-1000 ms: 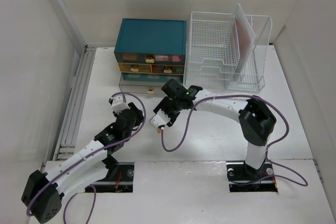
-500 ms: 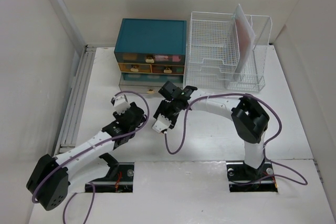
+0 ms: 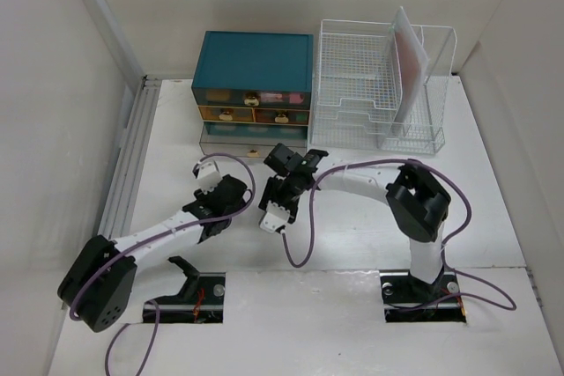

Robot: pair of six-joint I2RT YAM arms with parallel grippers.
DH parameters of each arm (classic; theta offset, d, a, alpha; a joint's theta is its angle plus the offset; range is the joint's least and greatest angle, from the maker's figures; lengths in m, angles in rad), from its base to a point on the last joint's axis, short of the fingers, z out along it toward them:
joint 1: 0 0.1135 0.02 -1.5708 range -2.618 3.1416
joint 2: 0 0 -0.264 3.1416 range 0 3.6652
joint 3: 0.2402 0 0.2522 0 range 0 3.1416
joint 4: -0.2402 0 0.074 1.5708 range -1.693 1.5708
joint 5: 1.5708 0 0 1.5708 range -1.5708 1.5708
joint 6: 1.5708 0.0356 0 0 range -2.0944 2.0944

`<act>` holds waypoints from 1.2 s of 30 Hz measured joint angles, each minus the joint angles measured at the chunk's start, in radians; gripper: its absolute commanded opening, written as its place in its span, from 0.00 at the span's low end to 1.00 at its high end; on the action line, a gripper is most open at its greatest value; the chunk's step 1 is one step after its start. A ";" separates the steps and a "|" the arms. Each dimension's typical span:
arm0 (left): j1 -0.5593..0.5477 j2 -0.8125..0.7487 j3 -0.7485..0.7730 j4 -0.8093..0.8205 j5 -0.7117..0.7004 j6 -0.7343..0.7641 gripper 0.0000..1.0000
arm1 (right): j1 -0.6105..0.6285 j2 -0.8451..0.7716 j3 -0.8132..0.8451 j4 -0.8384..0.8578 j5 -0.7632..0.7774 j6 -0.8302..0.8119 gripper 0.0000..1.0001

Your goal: Organize the desk

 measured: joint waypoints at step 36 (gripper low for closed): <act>0.111 0.207 0.130 0.016 0.117 0.117 0.54 | 0.017 0.159 0.151 -0.217 -0.055 -0.120 0.58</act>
